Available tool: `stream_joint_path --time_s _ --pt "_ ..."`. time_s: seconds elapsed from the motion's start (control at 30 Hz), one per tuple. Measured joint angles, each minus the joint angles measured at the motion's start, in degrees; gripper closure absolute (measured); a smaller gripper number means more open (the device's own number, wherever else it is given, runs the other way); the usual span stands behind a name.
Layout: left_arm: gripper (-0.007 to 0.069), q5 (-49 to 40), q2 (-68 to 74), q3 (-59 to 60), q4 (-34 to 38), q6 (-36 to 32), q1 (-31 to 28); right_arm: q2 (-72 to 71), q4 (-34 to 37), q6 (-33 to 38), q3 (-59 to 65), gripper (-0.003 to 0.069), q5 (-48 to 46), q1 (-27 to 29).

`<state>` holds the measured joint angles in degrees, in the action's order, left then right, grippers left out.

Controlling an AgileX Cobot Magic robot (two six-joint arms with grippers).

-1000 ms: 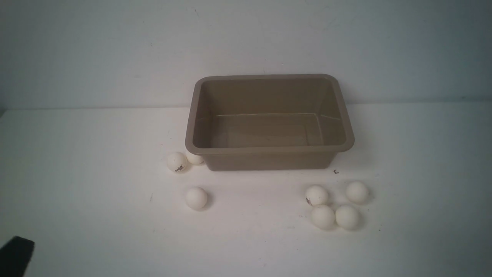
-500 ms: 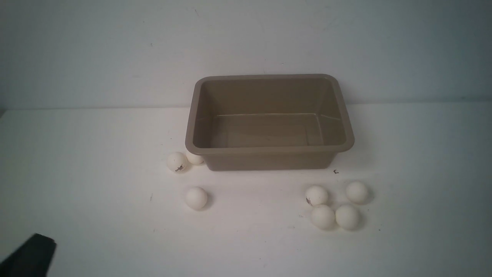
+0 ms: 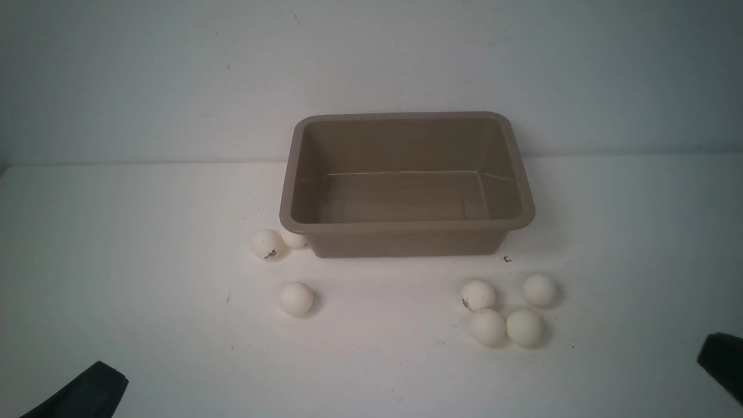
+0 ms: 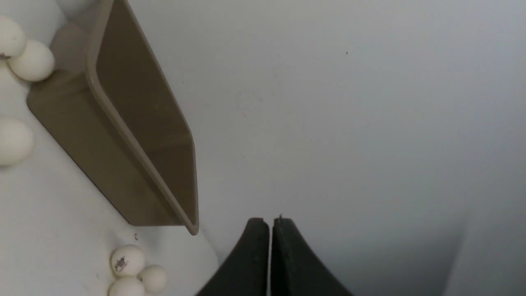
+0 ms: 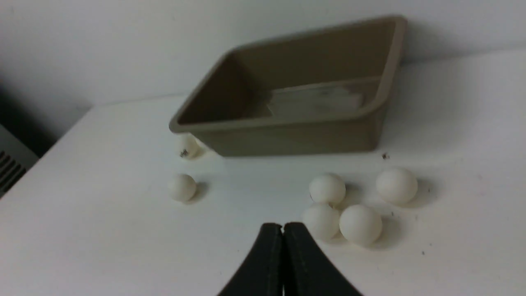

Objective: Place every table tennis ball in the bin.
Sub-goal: Use the right arm to clamp the table tennis ball closest to it

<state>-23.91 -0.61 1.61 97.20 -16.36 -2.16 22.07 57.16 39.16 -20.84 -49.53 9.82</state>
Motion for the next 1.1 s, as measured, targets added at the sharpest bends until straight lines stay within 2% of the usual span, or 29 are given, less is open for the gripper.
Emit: stream_joint_path --time_s 0.17,0.23,0.3,0.47,0.57,0.6,0.63,0.67,0.73,0.8,0.83,0.87,0.97,1.0,1.1 --pt "0.0629 0.01 0.00 0.00 0.17 -10.53 0.00 17.58 -6.87 0.19 -7.98 0.0675 -0.86 0.00" --pt "0.0629 -1.80 0.00 -0.05 0.17 -21.63 0.00 26.88 -10.06 -0.17 -14.89 0.0675 -3.71 0.00" --pt "0.0629 -3.32 0.19 -1.09 0.05 -28.75 0.00 34.83 -11.53 -0.42 -20.65 0.0675 -6.70 0.00" --pt "0.0629 -4.36 6.11 -7.39 -1.62 -37.29 0.00 46.63 -13.75 -1.21 -34.27 0.0671 -11.48 -0.66" --pt "0.0629 -5.96 15.16 -15.96 -8.99 -38.95 0.00 49.25 -16.33 -3.21 -40.84 0.0672 -11.72 -3.32" --pt "0.0629 -5.96 15.16 -15.96 -8.99 -38.95 0.00 49.25 -16.59 -3.21 -41.19 0.0672 -11.72 -3.55" --pt "0.0629 -8.62 22.54 -23.03 -15.64 -37.53 0.00 49.50 -20.10 -5.49 -43.79 0.0671 -11.72 -6.12" --pt "0.0629 -8.94 22.54 -23.03 -16.26 -37.26 0.00 49.50 -20.51 -5.72 -43.79 0.0671 -11.72 -6.12" --pt "0.0629 -12.74 30.75 -30.97 -23.08 -32.85 0.00 49.50 -25.25 -8.82 -45.18 0.0671 -11.72 -9.06" --pt "0.0629 -18.95 39.17 -39.43 -33.97 -27.27 0.00 49.50 -31.05 -12.25 -45.47 0.0671 -11.84 -12.17" --pt "0.0629 -20.55 42.14 -42.50 -37.21 -25.06 0.00 49.50 -33.16 -13.24 -45.47 0.0671 -11.84 -13.35" --pt "0.0629 -24.16 46.39 -46.98 -45.37 -21.40 0.00 49.50 -37.14 -15.78 -45.47 0.0671 -11.84 -15.46" --pt "0.0629 -28.76 54.05 -55.04 -58.71 -13.43 0.00 49.54 -42.19 -19.21 -45.47 0.0671 -11.42 -18.96" --pt "0.0629 -30.91 57.36 -58.41 -67.06 -9.42 0.00 49.70 -43.84 -20.45 -45.47 0.0670 -11.24 -20.47" --pt "0.0629 -32.91 61.85 -62.70 -77.35 -3.25 0.00 50.23 -46.12 -22.60 -45.51 0.0670 -10.77 -22.43"
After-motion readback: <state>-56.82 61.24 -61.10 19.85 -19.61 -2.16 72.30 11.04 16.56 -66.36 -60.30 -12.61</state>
